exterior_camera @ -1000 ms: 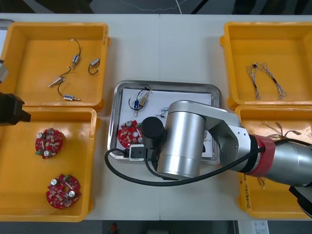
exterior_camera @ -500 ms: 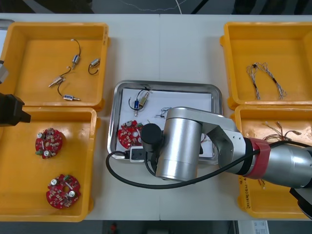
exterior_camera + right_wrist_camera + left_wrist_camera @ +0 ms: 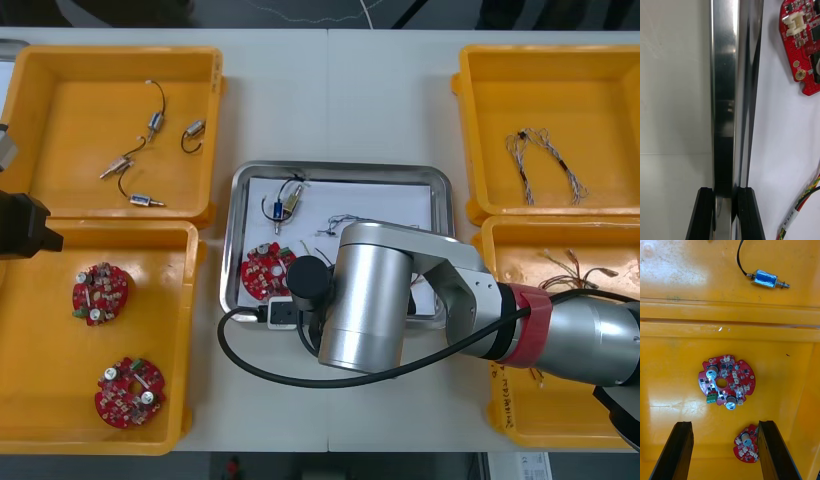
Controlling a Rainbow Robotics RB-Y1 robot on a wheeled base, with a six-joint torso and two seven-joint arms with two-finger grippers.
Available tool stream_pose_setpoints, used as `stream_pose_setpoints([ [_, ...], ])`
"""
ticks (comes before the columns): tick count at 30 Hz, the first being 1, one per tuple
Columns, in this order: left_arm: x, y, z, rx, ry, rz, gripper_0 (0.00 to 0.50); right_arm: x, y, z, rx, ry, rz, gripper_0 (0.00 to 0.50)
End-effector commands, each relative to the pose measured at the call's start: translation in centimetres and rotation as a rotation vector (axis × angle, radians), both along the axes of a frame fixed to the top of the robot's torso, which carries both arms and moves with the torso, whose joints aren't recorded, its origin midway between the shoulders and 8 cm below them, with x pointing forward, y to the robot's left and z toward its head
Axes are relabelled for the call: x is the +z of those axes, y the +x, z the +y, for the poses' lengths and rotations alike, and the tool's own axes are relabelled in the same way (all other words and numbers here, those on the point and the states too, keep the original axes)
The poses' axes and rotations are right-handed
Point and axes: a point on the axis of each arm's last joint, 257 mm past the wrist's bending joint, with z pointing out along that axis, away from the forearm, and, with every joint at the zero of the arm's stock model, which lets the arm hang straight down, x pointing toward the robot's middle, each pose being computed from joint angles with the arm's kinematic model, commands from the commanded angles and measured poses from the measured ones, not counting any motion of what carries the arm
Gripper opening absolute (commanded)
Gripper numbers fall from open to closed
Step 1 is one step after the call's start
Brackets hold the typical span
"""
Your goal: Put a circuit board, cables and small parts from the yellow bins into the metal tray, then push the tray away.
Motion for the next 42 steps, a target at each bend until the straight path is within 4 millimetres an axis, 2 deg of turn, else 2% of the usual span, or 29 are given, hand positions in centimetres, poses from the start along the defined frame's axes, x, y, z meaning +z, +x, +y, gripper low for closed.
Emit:
stream_pose_setpoints([
  [1, 1.7, -0.1, 1.6, -0.044, 0.08, -0.039, 0.5, 1.3, 0.7, 2.0, 0.084, 0.006, -0.052, 0.0],
  [12, 1.7, -0.1, 1.6, -0.044, 0.08, -0.039, 0.5, 2.6, 3.5, 2.1, 0.12, 0.006, -0.111, 0.0],
  [21, 1.7, -0.1, 1.6, -0.044, 0.08, -0.039, 0.5, 3.4, 6.7, 1.3, 0.124, -0.019, -0.163, 0.0],
  [27, 1.7, -0.1, 1.6, -0.044, 0.08, -0.039, 0.5, 4.5, 8.8, 0.7, 0.102, -0.04, -0.196, 0.0],
  [42, 1.7, -0.1, 1.6, -0.044, 0.08, -0.039, 0.5, 6.9, 13.0, 1.0, 0.085, -0.027, -0.269, 0.0],
])
